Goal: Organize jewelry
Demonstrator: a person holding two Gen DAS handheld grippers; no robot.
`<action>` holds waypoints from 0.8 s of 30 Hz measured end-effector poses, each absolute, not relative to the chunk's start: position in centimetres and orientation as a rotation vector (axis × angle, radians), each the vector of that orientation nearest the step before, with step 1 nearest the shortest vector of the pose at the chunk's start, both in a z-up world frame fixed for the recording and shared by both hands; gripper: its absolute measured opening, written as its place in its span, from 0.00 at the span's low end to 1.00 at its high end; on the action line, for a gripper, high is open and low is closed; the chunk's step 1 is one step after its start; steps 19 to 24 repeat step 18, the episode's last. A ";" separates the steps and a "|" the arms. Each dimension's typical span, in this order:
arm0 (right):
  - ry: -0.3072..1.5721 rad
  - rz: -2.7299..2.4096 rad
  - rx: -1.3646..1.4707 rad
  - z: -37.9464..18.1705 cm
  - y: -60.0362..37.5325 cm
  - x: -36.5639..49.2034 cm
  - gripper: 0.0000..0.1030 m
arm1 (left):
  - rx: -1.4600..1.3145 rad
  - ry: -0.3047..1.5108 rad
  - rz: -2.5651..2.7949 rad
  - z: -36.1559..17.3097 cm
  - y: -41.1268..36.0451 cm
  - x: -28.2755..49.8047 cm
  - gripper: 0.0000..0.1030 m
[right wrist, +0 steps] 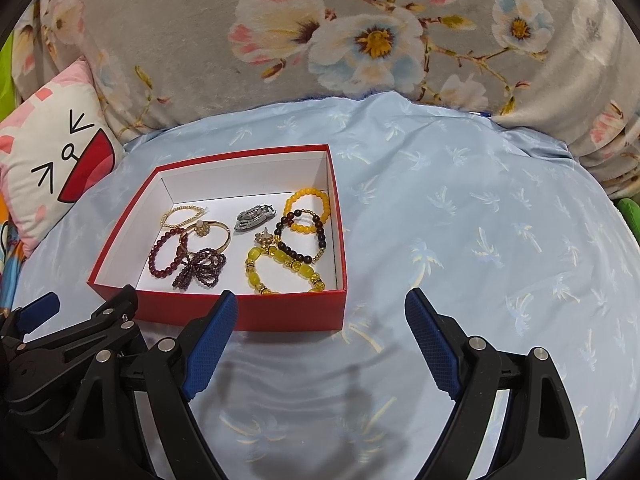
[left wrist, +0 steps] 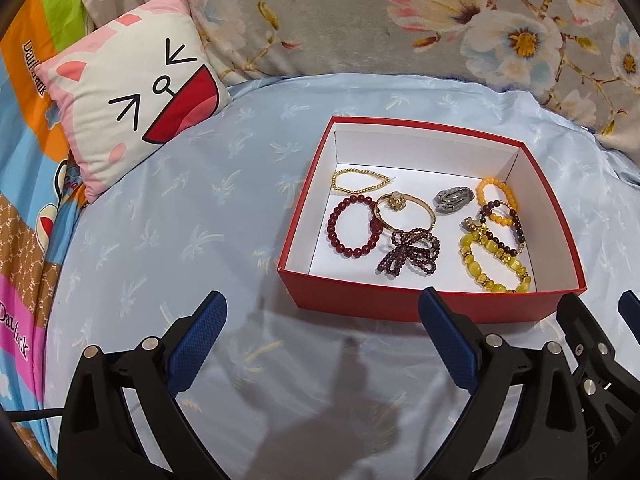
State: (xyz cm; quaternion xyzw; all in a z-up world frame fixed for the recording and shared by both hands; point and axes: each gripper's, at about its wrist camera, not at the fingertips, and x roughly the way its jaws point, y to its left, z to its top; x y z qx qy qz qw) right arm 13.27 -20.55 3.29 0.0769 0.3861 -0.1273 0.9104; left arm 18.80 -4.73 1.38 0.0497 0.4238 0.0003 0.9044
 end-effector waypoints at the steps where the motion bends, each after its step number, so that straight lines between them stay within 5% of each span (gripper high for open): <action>1: 0.795 -0.263 0.159 3.4 -20.6 13.2 0.80 | 0.103 0.876 0.000 1.4 -4.7 18.8 0.89; 24: 0.784 -0.275 0.156 3.4 -20.4 13.3 0.82 | 0.109 0.863 -0.002 1.6 -4.8 18.9 0.89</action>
